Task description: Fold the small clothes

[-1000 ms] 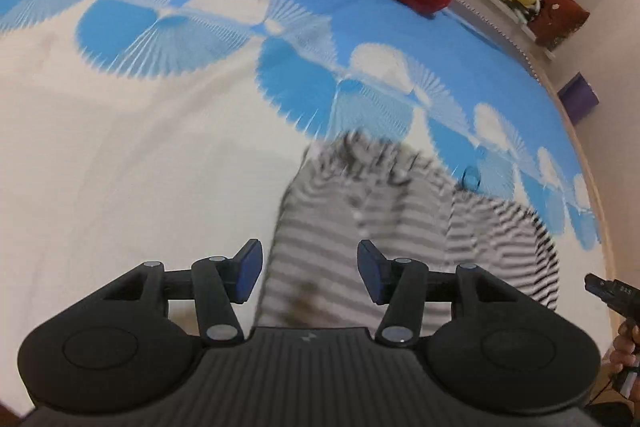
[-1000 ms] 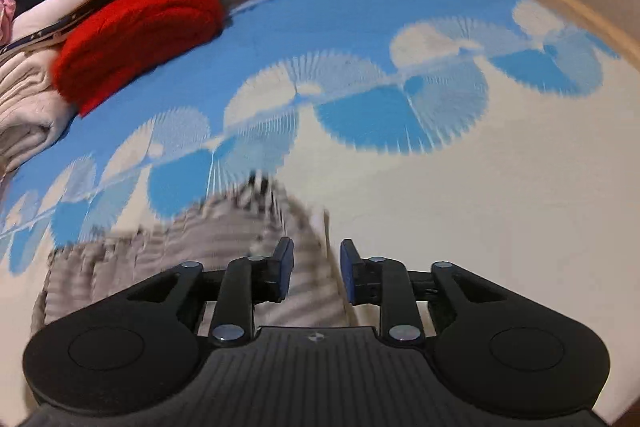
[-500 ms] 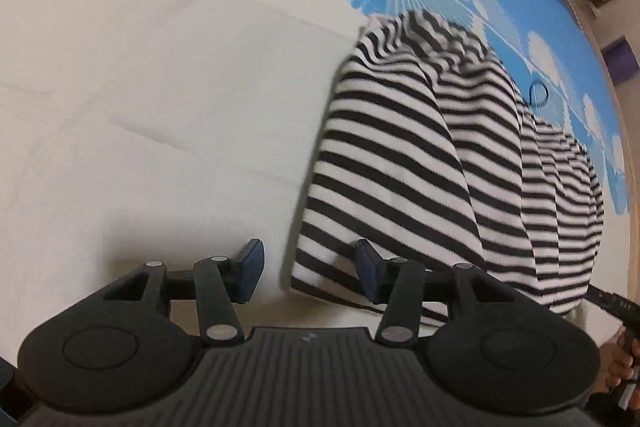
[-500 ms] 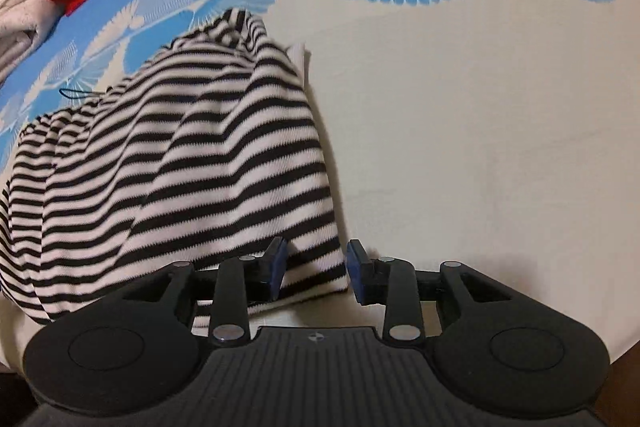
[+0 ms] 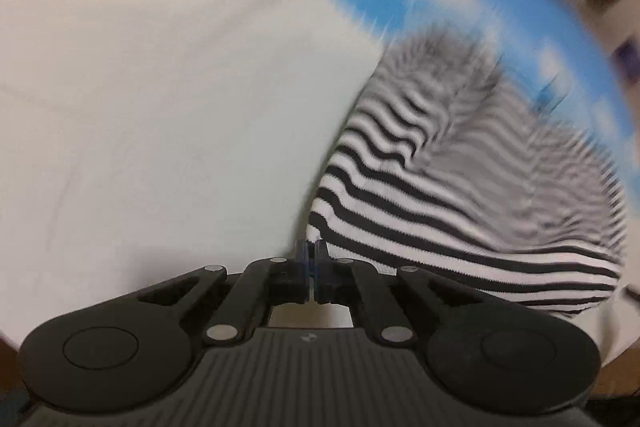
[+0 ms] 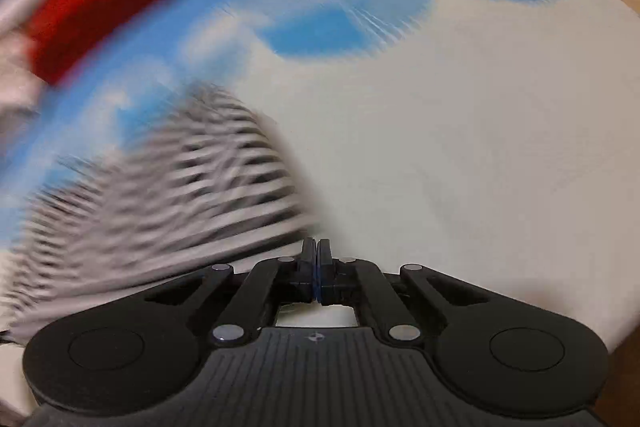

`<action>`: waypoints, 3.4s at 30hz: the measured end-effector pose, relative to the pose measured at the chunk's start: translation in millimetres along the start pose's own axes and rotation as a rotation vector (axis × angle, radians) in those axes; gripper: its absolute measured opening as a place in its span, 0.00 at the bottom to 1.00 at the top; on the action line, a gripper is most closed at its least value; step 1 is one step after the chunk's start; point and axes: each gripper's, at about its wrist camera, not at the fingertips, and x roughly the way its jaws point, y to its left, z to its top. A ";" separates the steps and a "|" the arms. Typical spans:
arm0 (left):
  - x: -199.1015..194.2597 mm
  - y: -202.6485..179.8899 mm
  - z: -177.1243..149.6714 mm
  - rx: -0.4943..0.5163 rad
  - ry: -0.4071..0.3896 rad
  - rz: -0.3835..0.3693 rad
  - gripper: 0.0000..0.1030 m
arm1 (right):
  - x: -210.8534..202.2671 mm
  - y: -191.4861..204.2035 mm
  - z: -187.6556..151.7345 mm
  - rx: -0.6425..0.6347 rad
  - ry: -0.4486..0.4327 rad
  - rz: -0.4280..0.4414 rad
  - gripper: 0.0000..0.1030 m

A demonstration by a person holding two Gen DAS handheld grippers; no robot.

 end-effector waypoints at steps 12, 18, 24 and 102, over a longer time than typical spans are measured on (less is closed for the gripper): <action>-19.7 -37.9 16.0 0.059 -0.171 -0.058 0.32 | 7.0 19.8 1.5 -0.036 -0.007 0.134 0.45; -11.8 -78.7 18.1 0.112 -0.185 -0.157 0.37 | 46.6 47.6 -12.1 -0.176 0.169 0.048 0.34; -3.1 -121.7 20.5 0.174 -0.199 -0.233 0.37 | 11.7 34.4 0.0 -0.075 0.040 0.122 0.03; -128.5 22.7 -37.7 0.017 -0.724 0.098 0.69 | -45.2 231.9 -83.2 -0.414 -0.389 0.151 0.09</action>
